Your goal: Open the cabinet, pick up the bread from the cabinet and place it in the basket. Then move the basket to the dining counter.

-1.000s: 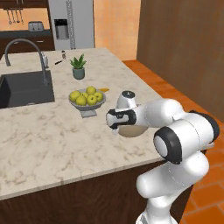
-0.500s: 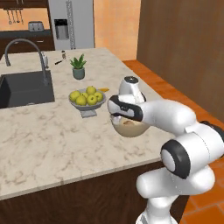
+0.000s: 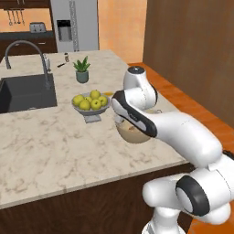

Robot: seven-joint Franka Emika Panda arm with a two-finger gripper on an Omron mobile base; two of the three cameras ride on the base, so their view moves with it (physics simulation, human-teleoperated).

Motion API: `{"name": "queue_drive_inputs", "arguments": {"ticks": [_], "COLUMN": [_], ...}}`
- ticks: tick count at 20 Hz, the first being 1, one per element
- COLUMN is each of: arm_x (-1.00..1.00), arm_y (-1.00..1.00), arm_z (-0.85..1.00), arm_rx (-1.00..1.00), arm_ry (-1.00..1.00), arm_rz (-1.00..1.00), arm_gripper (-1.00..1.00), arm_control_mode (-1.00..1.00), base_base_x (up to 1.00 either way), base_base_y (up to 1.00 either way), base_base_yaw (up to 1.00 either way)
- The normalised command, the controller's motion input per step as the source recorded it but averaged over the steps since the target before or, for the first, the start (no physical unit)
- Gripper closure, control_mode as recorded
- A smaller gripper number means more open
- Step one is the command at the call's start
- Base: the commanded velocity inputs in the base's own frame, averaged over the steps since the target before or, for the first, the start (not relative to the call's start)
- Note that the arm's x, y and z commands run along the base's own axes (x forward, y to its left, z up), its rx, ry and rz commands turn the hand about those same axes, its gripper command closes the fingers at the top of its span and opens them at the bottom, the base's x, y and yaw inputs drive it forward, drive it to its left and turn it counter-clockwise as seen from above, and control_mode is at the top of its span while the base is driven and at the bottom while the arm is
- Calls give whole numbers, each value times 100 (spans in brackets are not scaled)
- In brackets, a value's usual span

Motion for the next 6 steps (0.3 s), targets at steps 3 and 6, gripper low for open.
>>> {"name": "queue_drive_inputs", "arguments": {"ticks": [3, 6], "arm_x": [-58, -46], "arm_y": [30, 50], "arm_z": [56, 18], "arm_rx": [5, 0], "arm_ry": [1, 0], "arm_rz": [-22, -17], "arm_gripper": [-100, -100], "arm_control_mode": [-100, -100], "base_base_x": [0, 0], "base_base_y": [0, 0], "base_base_yaw": [0, 0]}}
